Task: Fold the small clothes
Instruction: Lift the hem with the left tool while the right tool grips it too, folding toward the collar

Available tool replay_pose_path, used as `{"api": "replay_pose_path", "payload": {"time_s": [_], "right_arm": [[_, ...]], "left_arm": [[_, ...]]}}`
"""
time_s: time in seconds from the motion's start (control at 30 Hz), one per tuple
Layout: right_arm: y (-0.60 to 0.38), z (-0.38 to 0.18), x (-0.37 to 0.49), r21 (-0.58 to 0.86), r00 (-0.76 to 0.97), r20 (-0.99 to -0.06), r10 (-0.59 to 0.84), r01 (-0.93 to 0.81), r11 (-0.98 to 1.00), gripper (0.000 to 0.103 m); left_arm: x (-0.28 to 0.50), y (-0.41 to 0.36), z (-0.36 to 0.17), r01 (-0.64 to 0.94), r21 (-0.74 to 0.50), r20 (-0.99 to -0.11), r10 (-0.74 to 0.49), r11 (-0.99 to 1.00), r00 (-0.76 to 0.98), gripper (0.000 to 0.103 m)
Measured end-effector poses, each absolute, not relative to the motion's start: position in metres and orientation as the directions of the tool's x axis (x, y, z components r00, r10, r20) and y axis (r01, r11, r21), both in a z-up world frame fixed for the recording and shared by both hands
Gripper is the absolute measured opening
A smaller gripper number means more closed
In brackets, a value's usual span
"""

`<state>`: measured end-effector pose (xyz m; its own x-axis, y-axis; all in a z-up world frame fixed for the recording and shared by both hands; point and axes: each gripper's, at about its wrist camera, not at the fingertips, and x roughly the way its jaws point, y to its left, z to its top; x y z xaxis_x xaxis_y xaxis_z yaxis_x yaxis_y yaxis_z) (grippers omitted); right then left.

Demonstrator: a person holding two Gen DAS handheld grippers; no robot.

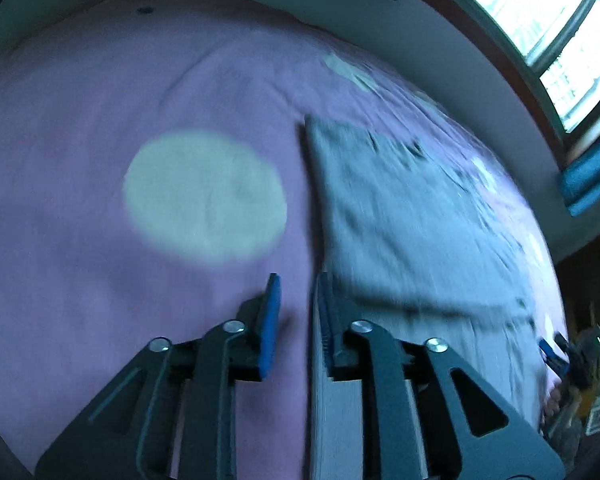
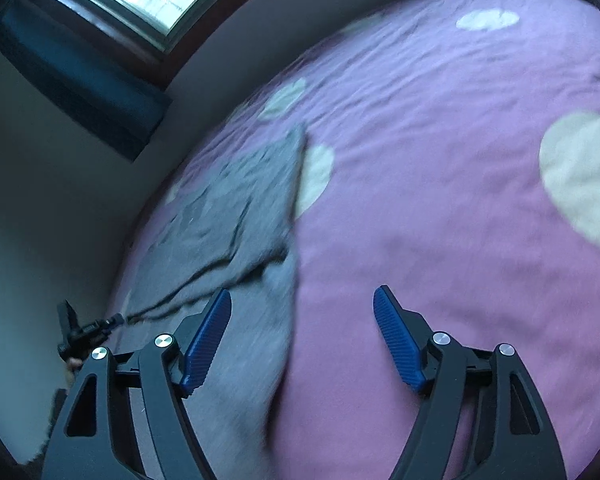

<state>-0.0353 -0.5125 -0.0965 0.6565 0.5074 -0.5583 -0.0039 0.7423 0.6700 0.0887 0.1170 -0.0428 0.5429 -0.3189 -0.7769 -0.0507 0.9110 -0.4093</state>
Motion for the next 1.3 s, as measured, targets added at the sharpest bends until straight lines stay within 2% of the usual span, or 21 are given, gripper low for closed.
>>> {"api": "replay_pose_path", "payload": {"time_s": [0.07,0.2,0.5,0.63,0.8,1.0,1.07,1.13,1.17,1.23,1.3], "right_arm": [[-0.505,-0.096,-0.051,0.678,0.623,-0.567,0.538,-0.017,0.735,0.073],[-0.492,-0.098,-0.083,0.696,0.557,-0.575,0.599,-0.051,0.716,0.073],[-0.465,-0.104,-0.156,0.795,0.409,-0.512,0.755,-0.109,0.597,0.073],[-0.457,-0.105,-0.176,0.811,0.363,-0.499,0.787,-0.124,0.572,0.073],[-0.440,-0.104,-0.199,0.785,0.301,-0.531,0.792,-0.177,0.594,0.073],[-0.429,-0.102,-0.213,0.767,0.261,-0.549,0.794,-0.219,0.602,0.072],[-0.427,-0.102,-0.215,0.758,0.257,-0.561,0.787,-0.222,0.614,0.065],[-0.427,-0.104,-0.213,0.749,0.258,-0.578,0.775,-0.210,0.628,0.051],[-0.427,-0.105,-0.213,0.746,0.257,-0.584,0.770,-0.206,0.634,0.047],[-0.421,-0.108,-0.210,0.742,0.243,-0.595,0.766,-0.200,0.640,0.024],[-0.415,-0.107,-0.205,0.731,0.240,-0.606,0.758,-0.207,0.650,0.015]], "left_arm": [[0.059,0.118,-0.043,-0.037,-0.424,-0.770,-0.339,0.905,0.541,0.023],[0.000,0.119,-0.046,0.014,-0.483,-0.744,-0.419,0.876,0.520,0.045],[-0.068,0.100,-0.053,0.100,-0.612,-0.691,-0.592,0.784,0.415,0.045],[-0.087,0.080,-0.056,0.184,-0.600,-0.684,-0.619,0.779,0.386,0.045],[-0.099,0.069,-0.053,0.221,-0.613,-0.677,-0.648,0.759,0.350,0.045],[-0.117,0.042,-0.049,0.319,-0.509,-0.728,-0.598,0.799,0.334,0.044],[-0.121,0.041,-0.049,0.313,-0.502,-0.733,-0.588,0.806,0.341,0.038],[-0.124,0.050,-0.052,0.290,-0.505,-0.737,-0.581,0.813,0.345,0.030],[-0.124,0.052,-0.054,0.274,-0.501,-0.742,-0.570,0.821,0.351,0.026],[-0.124,0.053,-0.055,0.254,-0.484,-0.756,-0.546,0.837,0.360,0.012],[-0.129,0.055,-0.054,0.239,-0.479,-0.762,-0.535,0.845,0.364,0.006]]}}
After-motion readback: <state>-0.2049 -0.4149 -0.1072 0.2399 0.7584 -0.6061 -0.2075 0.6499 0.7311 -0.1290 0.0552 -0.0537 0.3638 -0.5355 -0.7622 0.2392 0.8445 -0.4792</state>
